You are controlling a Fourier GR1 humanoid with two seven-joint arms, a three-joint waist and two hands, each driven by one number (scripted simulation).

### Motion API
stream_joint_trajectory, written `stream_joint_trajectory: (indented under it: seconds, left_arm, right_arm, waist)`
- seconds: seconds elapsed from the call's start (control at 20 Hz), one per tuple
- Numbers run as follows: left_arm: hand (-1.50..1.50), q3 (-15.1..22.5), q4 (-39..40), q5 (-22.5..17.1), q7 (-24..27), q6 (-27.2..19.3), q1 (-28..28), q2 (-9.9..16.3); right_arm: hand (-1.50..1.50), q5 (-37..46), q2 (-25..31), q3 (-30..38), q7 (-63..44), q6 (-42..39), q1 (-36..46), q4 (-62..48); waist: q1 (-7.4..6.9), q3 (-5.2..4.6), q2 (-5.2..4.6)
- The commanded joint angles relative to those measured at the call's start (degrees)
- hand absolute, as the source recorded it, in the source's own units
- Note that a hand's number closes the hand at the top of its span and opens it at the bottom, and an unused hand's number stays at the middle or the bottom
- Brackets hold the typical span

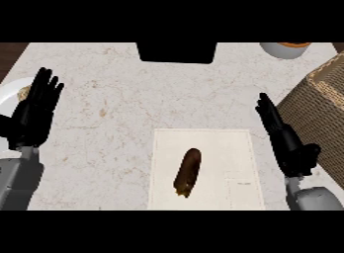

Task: Pick the sweet potato from the placemat and place it in the basket

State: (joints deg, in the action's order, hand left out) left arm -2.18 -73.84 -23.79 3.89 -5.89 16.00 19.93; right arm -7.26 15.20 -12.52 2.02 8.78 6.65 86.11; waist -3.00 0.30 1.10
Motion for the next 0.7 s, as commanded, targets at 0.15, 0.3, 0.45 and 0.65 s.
stream_joint_trajectory:
  seconds: [0.15,0.3,0.45,0.65]
  left_arm:
    - [0.00,6.85,-4.66,10.73,-7.77,-4.69,-3.28,3.78]
    - [0.00,9.78,-0.69,12.46,-9.24,-1.78,-3.17,4.81]
    - [0.00,10.78,0.37,13.62,-12.77,-2.50,-0.18,4.43]
    - [0.00,11.76,-0.77,14.72,-12.73,-2.93,-2.56,3.93]
  right_arm:
    - [1.50,4.07,-3.48,-4.86,-1.78,0.77,1.64,2.42]
    - [1.50,13.01,1.40,-11.60,8.12,-4.75,10.33,6.62]
    - [-1.50,20.01,-12.64,-21.03,12.87,6.18,7.23,3.30]
    - [-1.50,35.25,-14.98,-27.32,3.26,24.22,6.78,0.97]
  waist:
    - [2.71,-0.24,-0.87]
    - [1.51,-0.20,-0.54]
    - [2.66,-0.24,-1.10]
    - [2.99,-0.43,-0.59]
